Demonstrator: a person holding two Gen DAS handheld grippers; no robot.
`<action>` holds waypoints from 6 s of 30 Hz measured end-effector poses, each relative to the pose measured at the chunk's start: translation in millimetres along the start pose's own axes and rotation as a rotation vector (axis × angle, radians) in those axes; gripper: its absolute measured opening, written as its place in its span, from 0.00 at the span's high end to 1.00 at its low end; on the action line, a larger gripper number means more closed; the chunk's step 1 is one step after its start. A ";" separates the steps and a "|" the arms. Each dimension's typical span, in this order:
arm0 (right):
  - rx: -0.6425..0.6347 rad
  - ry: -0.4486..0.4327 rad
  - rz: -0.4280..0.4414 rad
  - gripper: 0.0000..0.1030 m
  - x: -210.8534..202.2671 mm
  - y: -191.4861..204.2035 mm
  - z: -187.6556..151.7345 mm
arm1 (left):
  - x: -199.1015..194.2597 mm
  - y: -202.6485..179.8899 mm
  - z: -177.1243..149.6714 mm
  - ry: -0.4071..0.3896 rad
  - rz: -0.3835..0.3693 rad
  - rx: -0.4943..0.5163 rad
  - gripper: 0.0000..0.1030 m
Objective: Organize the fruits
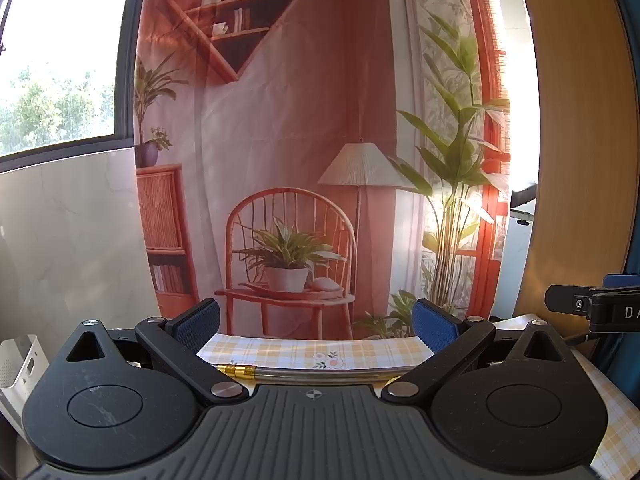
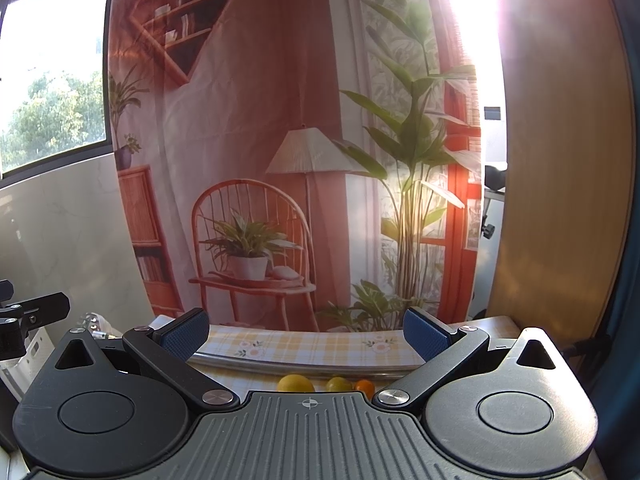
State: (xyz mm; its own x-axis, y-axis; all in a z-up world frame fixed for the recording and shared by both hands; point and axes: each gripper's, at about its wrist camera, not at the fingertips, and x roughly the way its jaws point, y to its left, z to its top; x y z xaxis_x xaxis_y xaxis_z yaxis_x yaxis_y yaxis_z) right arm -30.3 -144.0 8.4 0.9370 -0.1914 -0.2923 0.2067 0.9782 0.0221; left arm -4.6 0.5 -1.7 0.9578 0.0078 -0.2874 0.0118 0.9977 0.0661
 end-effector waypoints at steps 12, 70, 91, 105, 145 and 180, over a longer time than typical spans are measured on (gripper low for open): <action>-0.001 0.020 0.000 0.00 11.3 -4.8 -7.7 | 10.3 -3.0 -7.5 0.030 0.000 0.015 0.00; 0.105 0.330 0.019 0.30 194.5 -96.6 -132.0 | 301.4 -44.2 -157.2 0.833 -0.346 -0.405 0.48; 0.174 0.338 0.025 0.30 198.4 -112.1 -138.6 | 285.4 -102.6 -161.5 0.603 -0.237 0.182 0.56; 0.219 0.344 0.020 0.30 195.3 -116.8 -142.3 | 263.0 -85.1 -159.3 0.575 -0.309 0.067 0.83; 0.226 0.365 0.012 0.30 175.6 -109.4 -151.1 | 243.0 -61.8 -162.0 0.512 -0.339 -0.004 0.67; 0.249 0.478 0.137 0.41 243.8 -59.3 -197.4 | 175.4 -4.4 -199.8 0.502 -0.363 -0.123 0.67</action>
State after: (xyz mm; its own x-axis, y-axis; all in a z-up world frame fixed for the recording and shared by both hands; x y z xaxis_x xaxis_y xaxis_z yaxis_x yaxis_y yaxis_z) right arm 130.3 -232.7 -252.9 0.7399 0.0513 -0.6708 0.2064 0.9317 0.2989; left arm 106.0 10.8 -243.3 0.6469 -0.3323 -0.6864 0.2488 0.9428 -0.2220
